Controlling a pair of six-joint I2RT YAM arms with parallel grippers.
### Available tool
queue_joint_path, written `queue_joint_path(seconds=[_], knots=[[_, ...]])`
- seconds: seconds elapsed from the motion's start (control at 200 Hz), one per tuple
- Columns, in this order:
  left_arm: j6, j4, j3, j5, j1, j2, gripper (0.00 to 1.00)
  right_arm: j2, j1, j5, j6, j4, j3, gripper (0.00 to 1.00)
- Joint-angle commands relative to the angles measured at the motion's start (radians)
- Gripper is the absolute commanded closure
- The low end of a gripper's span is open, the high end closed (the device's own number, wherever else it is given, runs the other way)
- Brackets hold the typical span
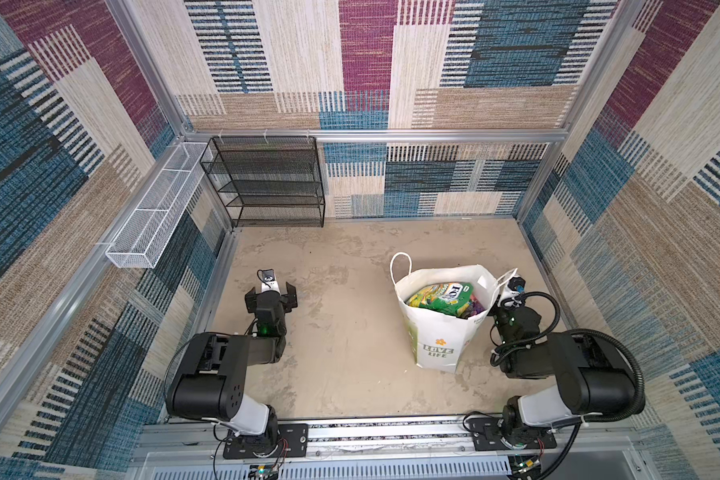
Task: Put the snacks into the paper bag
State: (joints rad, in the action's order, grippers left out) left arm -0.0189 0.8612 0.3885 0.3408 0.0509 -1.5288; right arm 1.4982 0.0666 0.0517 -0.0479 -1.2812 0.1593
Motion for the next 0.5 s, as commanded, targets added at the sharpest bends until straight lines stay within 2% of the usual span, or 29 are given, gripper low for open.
queue_joint_path(seconds=[0.0,0.025,0.09,0.496], knots=[[0.03,0.023,0.007,-0.059,-0.009,-0.01,0.01,0.021,-0.003,-0.006,0.012,-0.082,-0.001,0.0],[0.024,0.049,0.001,-0.058,-0.009,-0.02,0.0,0.024,-0.002,-0.006,0.012,-0.085,-0.001,0.0],[0.041,-0.026,0.019,-0.069,-0.016,-0.002,0.0,0.025,-0.004,-0.007,0.014,-0.081,0.0,0.0],[0.056,-0.007,0.017,-0.096,-0.04,-0.007,0.0,0.031,-0.009,-0.007,0.02,-0.061,0.016,0.0]])
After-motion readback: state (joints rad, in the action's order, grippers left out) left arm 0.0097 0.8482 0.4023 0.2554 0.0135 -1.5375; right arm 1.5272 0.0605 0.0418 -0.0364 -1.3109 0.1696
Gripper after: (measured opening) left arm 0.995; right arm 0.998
